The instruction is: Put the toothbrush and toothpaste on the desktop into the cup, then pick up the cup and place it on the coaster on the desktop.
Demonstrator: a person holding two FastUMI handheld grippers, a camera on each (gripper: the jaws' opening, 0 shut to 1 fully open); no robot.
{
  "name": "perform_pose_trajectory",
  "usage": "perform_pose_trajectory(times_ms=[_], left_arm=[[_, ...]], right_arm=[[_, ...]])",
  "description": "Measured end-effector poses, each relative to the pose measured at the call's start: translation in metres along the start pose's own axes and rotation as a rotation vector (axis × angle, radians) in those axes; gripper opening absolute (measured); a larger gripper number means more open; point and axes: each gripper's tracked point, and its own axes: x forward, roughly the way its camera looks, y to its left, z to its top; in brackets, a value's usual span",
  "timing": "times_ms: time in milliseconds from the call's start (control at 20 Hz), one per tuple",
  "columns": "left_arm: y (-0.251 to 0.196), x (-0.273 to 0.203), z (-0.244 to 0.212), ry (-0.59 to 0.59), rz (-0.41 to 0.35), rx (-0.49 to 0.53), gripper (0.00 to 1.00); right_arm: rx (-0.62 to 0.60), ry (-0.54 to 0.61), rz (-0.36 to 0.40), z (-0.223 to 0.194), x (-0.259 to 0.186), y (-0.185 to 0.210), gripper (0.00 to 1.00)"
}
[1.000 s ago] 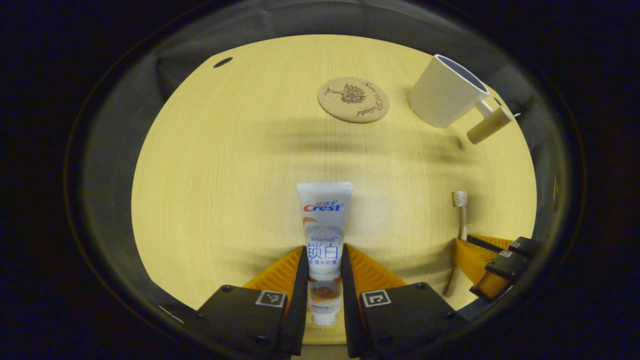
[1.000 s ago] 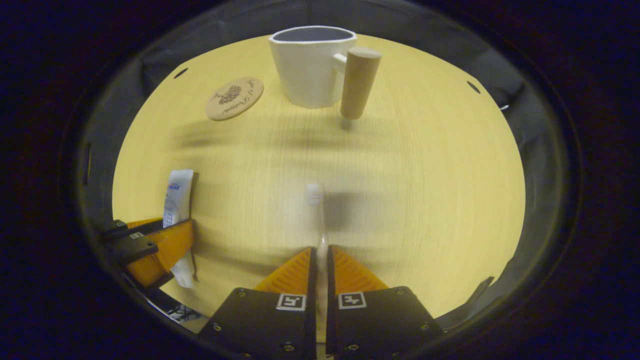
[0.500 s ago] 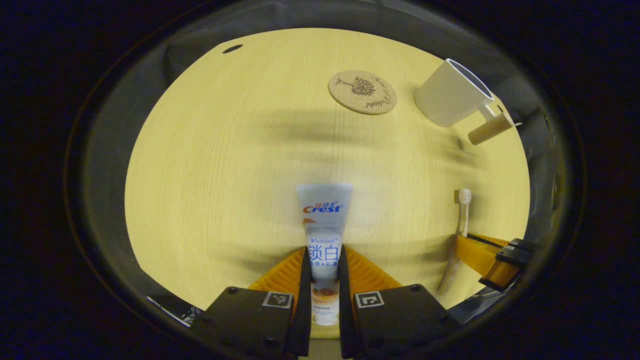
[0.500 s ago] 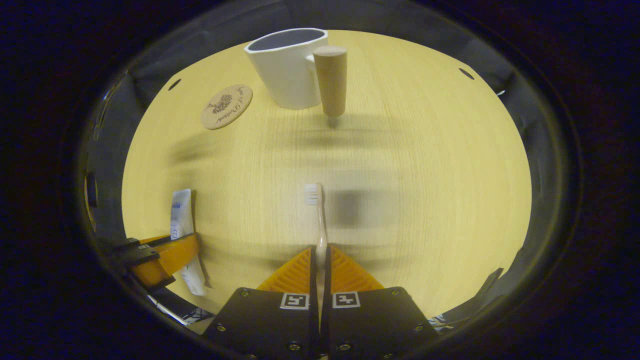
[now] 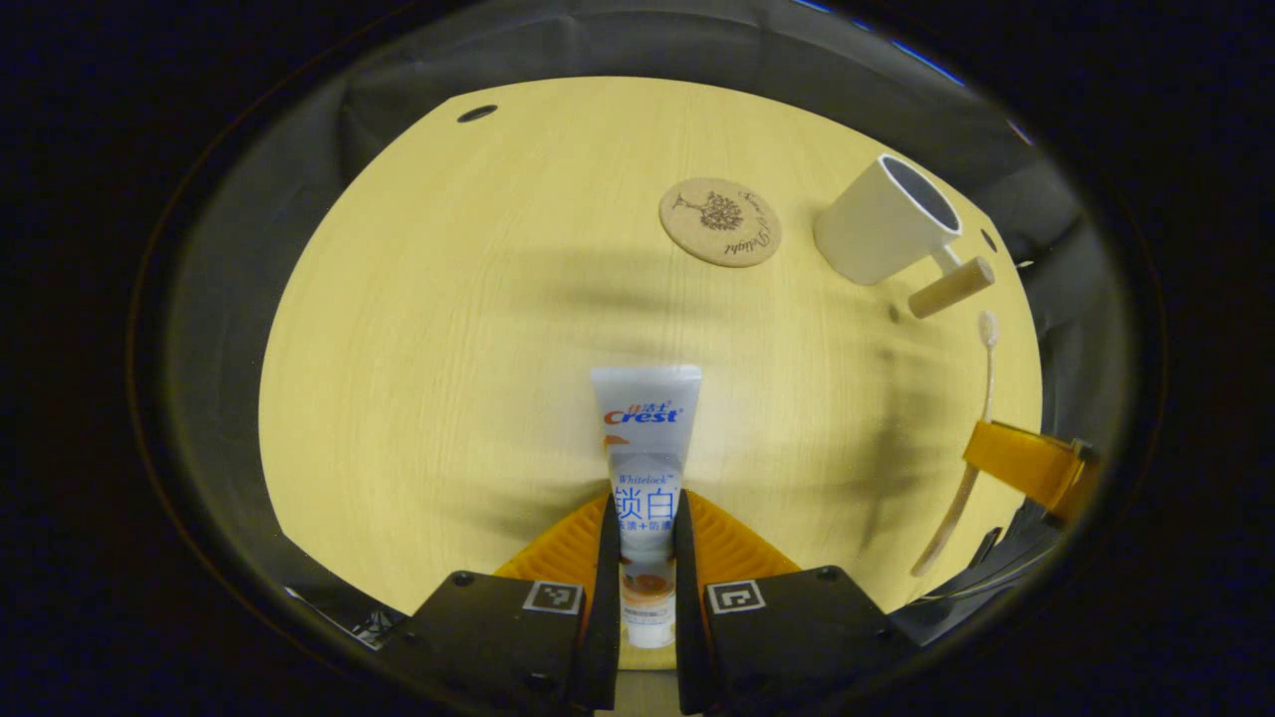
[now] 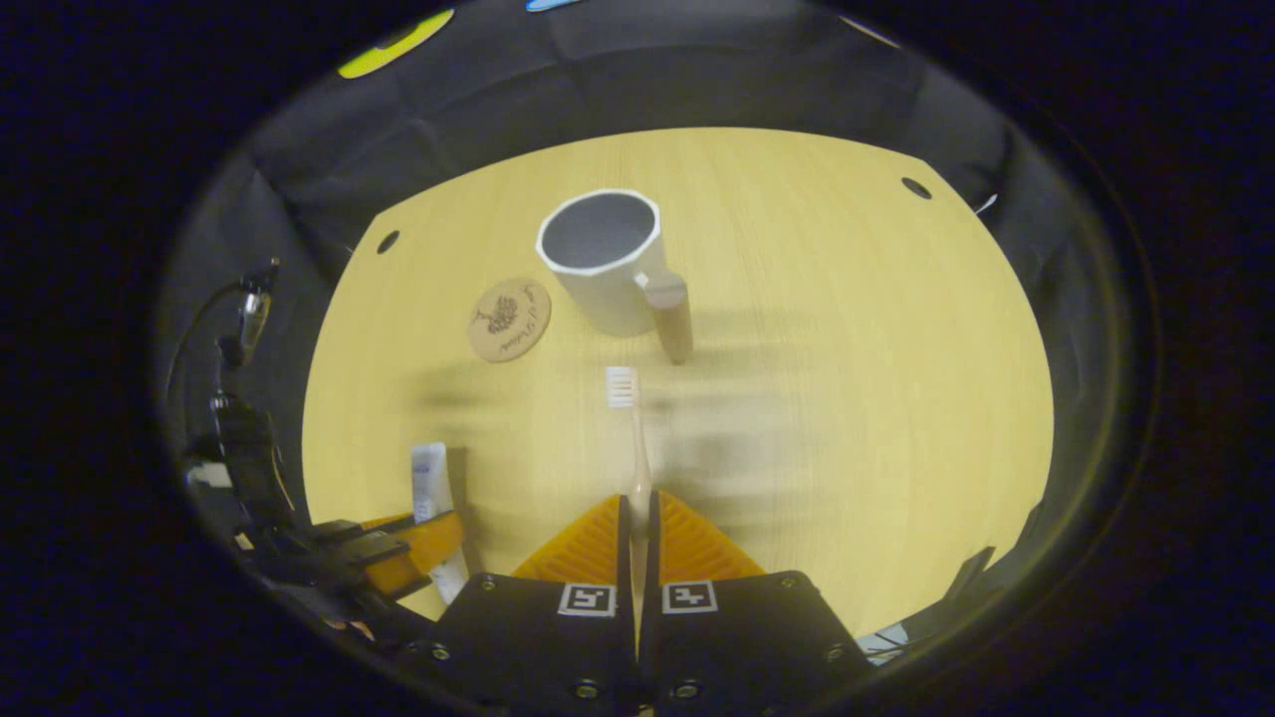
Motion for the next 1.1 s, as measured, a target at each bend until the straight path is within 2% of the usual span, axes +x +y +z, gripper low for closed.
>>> perform_pose_trajectory(times_ms=[200,400,450,500,750,1100], left_arm=[[-0.001,-0.01,-0.002,-0.005,-0.025,-0.022,0.31],[0.006,-0.02,-0.007,-0.016,-0.03,-0.039,0.31],[0.009,-0.02,-0.009,-0.019,-0.032,-0.041,0.27],[0.013,-0.021,-0.009,-0.023,-0.037,-0.047,0.31],[0.036,-0.028,-0.019,-0.018,-0.042,-0.142,0.31],[0.072,-0.035,-0.027,-0.029,0.007,-0.268,0.31]], right_arm=[[-0.007,-0.091,0.042,0.053,-0.022,0.012,0.02],[-0.051,-0.193,0.054,0.119,-0.032,0.021,0.02],[-0.05,-0.218,0.068,0.133,-0.034,0.027,0.02],[-0.049,-0.234,0.077,0.145,-0.033,0.031,0.03],[-0.042,-0.266,0.09,0.184,-0.015,0.039,0.03],[-0.041,-0.302,0.078,0.222,0.006,0.039,0.02]])
